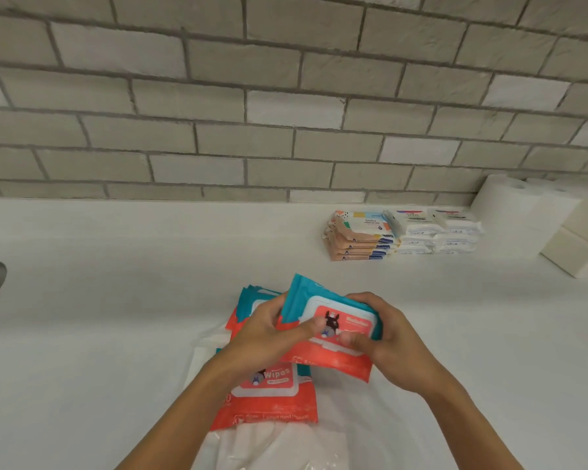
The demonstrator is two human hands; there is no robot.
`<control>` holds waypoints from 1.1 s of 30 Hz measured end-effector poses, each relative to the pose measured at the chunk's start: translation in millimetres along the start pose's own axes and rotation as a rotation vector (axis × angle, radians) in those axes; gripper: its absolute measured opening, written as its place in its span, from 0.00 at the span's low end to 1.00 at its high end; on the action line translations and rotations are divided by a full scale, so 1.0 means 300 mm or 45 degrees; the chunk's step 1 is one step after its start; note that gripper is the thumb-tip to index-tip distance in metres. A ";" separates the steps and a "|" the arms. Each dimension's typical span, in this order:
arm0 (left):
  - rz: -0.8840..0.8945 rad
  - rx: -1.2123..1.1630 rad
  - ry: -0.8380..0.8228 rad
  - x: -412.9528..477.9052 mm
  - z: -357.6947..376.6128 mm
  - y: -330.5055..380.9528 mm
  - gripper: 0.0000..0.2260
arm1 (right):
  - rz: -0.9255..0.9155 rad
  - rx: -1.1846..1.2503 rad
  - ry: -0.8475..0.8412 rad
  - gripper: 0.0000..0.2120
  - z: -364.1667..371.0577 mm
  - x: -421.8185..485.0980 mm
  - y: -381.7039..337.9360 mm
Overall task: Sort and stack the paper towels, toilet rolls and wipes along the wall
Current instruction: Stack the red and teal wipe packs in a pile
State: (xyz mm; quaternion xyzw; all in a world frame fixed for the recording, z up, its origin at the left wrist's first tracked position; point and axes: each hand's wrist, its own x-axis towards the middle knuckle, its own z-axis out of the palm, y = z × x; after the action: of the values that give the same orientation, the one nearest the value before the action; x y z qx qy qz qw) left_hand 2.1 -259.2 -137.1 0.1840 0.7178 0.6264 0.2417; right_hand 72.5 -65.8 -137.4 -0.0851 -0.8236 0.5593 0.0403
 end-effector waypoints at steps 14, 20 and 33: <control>-0.219 -0.064 0.313 -0.059 -0.155 -0.060 0.23 | 0.019 0.333 -0.173 0.18 0.205 0.048 -0.092; -0.226 -0.145 0.466 -0.095 -0.214 -0.099 0.19 | 0.135 0.235 -0.013 0.17 0.196 0.025 -0.042; -0.189 -0.201 0.623 -0.161 -0.314 -0.177 0.19 | 0.365 -0.451 -0.238 0.41 0.302 -0.009 0.104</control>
State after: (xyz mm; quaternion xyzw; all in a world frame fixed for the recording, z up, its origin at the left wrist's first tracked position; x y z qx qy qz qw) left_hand -10.8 -370.7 -174.5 -0.0454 0.7155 0.6868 0.1197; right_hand 63.4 -137.8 -200.0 -0.1547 -0.8885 0.4114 -0.1315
